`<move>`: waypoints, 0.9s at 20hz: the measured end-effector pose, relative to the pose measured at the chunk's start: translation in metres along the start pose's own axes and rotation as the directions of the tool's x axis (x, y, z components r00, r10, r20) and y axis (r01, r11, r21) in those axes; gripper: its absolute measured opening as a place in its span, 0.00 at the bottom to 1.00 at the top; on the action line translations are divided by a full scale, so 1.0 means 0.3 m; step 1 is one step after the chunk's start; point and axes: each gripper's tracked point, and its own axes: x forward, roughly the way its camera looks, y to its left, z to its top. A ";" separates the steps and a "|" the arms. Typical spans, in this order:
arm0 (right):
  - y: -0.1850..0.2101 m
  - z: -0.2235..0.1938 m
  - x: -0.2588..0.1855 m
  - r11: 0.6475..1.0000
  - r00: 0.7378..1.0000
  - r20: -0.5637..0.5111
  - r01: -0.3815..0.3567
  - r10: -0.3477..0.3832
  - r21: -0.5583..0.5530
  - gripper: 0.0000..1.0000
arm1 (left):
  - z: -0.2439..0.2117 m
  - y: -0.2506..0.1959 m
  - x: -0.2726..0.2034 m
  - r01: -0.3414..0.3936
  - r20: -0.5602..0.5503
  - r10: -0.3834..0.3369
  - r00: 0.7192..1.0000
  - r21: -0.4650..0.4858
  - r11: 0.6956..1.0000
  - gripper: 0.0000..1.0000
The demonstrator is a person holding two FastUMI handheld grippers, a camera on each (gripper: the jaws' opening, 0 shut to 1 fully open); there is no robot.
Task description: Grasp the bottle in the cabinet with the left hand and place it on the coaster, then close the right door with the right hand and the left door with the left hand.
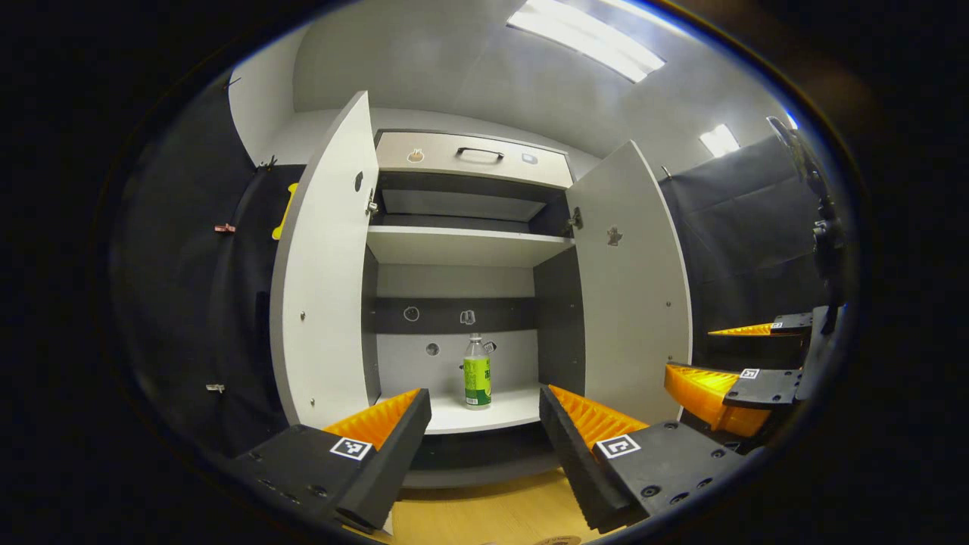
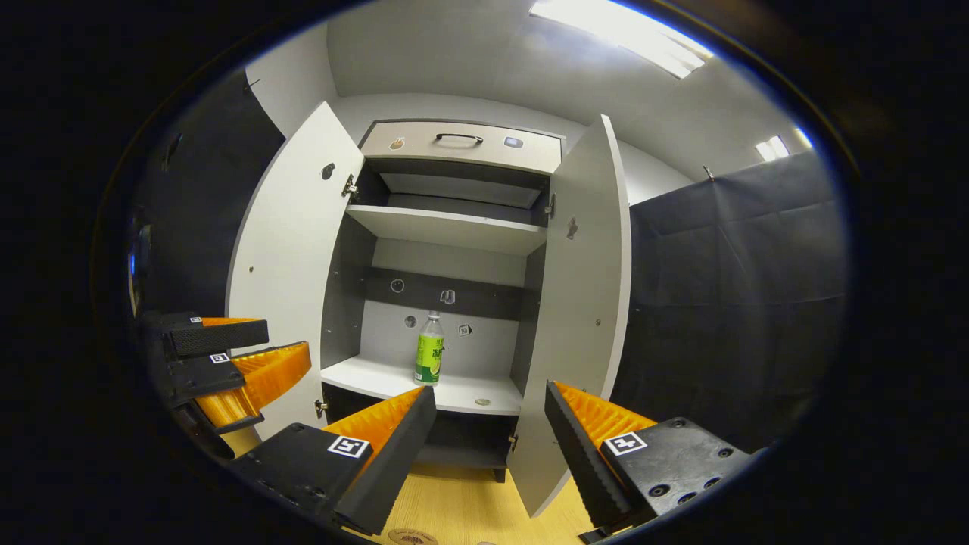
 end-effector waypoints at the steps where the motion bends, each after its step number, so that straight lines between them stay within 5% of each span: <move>1: 0.000 -0.005 0.018 1.000 1.000 -0.001 -0.003 0.003 -0.004 0.96 | -0.006 0.005 0.031 -0.001 -0.003 0.001 1.000 0.000 1.000 0.92; 18: 0.027 -0.118 0.532 0.978 0.978 0.017 -0.209 0.208 0.021 0.96 | -0.372 0.015 0.973 -0.034 -0.121 0.026 0.992 -0.059 0.998 0.92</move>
